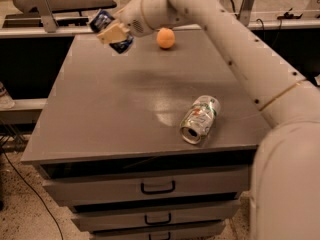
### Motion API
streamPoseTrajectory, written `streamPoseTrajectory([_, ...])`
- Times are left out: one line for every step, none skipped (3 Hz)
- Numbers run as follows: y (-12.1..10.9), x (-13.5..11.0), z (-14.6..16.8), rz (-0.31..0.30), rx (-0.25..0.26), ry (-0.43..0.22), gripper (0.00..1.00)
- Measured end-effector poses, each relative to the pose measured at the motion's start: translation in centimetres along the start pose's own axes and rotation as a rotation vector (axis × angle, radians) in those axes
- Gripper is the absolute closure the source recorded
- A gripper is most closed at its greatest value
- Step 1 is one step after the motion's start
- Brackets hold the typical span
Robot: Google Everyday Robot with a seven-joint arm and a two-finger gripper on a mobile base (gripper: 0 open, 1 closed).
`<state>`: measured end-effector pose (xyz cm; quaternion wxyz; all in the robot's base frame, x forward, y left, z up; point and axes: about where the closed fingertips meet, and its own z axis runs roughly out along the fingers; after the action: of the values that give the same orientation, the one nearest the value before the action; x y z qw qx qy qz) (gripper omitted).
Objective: Place pepsi can upright
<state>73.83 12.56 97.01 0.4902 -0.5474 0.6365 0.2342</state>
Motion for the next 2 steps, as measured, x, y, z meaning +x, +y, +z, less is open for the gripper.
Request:
streamPoseTrajectory([-2.5,3.1,-7.0,-0.008,0.032,-0.115,1.00])
streamPoseTrajectory([-3.6,7.2,-13.2,-0.004,0.051,-0.136,1.00])
